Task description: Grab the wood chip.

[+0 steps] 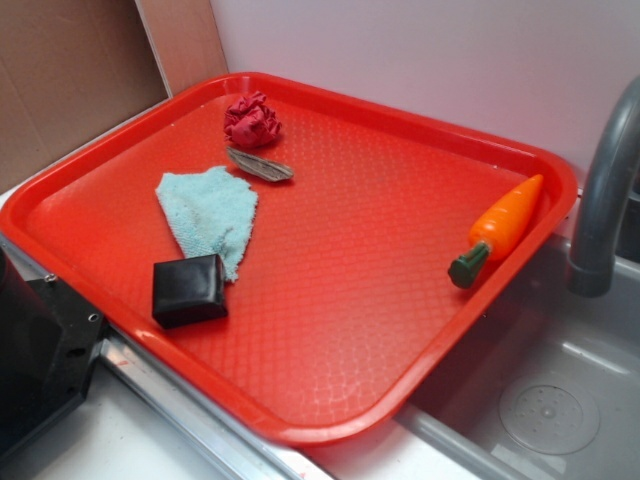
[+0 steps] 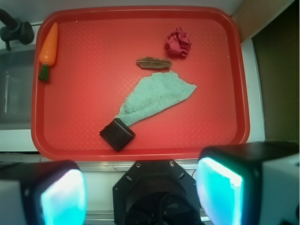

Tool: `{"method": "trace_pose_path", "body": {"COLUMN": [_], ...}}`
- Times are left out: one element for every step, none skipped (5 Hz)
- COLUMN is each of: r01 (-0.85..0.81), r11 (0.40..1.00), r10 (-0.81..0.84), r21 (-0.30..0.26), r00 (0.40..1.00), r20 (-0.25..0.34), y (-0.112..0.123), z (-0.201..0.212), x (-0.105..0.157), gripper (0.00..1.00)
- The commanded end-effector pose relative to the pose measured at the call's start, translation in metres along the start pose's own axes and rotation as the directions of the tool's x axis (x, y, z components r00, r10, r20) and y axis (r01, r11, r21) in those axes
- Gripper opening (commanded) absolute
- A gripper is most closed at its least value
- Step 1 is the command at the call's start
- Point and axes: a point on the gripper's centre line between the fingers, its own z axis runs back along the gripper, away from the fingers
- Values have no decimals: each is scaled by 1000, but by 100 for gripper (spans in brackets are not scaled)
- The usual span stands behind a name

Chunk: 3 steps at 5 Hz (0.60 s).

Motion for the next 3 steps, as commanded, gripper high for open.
{"method": "trace_pose_path", "body": {"r01": [0,-171,-335], "r11": [1000,985,942], "r10": [0,171,335], "r21": [0,-8,-20], "r00": [1000,985,941], "r20": [0,21,46], "y": [0,8,15], "z": [0,-2,-24], "x": [0,4,29], "gripper": [100,100,100]}}
